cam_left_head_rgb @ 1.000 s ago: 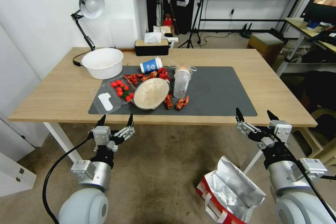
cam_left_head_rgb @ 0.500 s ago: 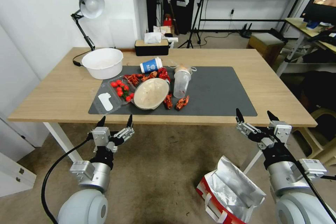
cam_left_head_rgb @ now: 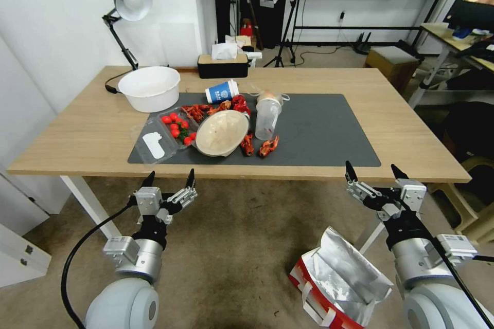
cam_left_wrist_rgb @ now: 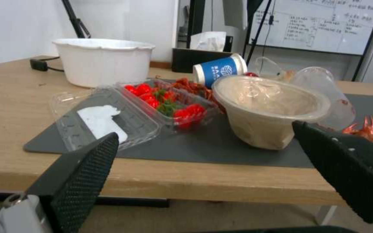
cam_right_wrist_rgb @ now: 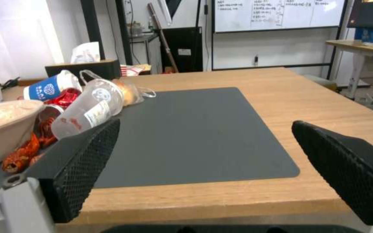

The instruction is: Pick up the food delivery bag from the floor and place it on the table.

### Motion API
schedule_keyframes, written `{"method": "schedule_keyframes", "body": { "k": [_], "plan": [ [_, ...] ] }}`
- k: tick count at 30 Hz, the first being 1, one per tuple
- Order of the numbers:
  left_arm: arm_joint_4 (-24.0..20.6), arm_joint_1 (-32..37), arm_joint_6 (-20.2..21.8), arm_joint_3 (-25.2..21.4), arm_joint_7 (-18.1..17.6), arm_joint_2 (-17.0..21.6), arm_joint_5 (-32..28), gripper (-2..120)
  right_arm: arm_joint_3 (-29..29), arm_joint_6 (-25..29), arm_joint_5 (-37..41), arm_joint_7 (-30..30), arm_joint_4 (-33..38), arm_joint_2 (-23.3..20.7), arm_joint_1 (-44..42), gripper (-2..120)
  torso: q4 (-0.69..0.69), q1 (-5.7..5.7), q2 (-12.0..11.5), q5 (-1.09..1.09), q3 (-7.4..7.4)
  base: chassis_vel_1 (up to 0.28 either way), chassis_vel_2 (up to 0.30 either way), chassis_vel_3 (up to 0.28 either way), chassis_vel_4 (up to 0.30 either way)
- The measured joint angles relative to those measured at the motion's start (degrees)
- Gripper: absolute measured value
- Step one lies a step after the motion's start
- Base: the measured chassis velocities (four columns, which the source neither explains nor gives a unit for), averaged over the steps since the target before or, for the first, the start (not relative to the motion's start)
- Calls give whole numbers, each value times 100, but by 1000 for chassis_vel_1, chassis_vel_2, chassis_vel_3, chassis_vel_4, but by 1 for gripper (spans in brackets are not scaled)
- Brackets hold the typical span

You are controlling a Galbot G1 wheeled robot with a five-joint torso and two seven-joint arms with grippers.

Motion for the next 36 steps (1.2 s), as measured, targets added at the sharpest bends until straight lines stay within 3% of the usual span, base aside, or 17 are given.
{"method": "schedule_keyframes", "body": {
  "k": [26, 36],
  "plan": [
    [3, 9, -49, -12, -4, 11, 11, 100, -66, 52, -47, 1, -65, 16, 6, 100, 0, -316, -728, 0, -412, 0, 0, 0, 0],
    [6, 10, -56, -14, -6, 10, 11, 100, -67, 52, -50, 1, -72, 18, 10, 100, 0, -350, -806, 0, -455, 0, 0, 0, 0]
  ]
}}
